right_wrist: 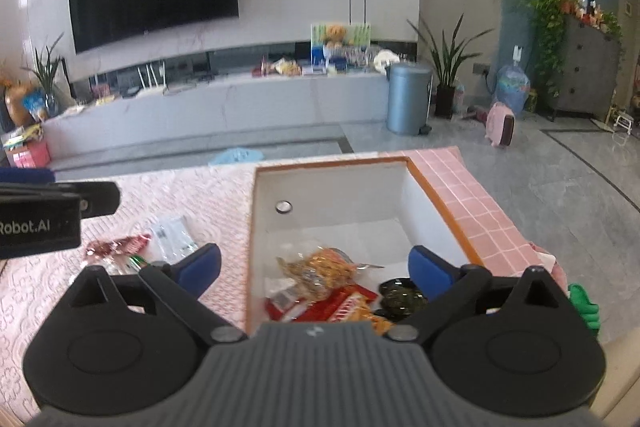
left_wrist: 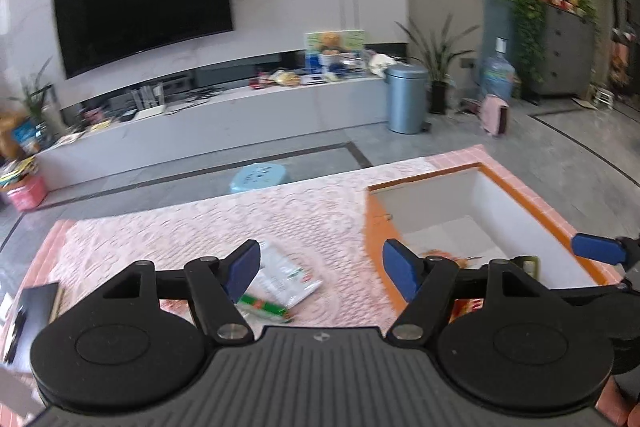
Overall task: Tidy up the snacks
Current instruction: 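Return both tools to the remaining snacks on the table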
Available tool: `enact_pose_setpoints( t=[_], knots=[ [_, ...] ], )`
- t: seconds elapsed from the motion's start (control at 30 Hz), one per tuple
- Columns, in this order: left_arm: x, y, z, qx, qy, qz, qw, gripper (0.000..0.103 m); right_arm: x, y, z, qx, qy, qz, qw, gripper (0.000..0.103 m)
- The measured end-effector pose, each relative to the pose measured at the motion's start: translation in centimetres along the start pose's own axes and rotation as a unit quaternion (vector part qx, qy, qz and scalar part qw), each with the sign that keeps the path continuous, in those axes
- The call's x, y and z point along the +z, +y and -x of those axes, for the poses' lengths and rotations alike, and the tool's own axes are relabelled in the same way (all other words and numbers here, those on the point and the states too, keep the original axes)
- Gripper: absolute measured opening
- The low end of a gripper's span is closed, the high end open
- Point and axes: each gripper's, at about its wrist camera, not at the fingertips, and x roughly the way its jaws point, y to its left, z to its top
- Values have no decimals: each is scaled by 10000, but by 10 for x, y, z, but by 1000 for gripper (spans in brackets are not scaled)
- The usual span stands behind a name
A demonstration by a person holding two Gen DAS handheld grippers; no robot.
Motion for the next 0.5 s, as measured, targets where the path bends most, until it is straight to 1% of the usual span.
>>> enact_pose_setpoints(
  t=[0.07, 0.13, 0.23, 0.33, 0.5],
  knots=[
    [-7, 11, 2, 67, 35, 149, 9999, 83, -8, 11, 3, 23, -90, -20, 10000, 98],
    [-16, 26, 2, 67, 83, 357, 9993, 83, -13, 21, 3, 46, -86, -22, 10000, 98],
    [-29, 47, 0, 207, 200, 520, 9982, 83, -22, 37, 3, -1, -38, 56, 10000, 98],
    [-41, 64, 1, 309, 293, 638, 9971, 83, -30, 49, 2, 116, -34, 185, 9998, 98],
    [-56, 86, 1, 273, 384, 860, 9952, 83, -42, 74, -3, 263, 27, 348, 9990, 98]
  ],
)
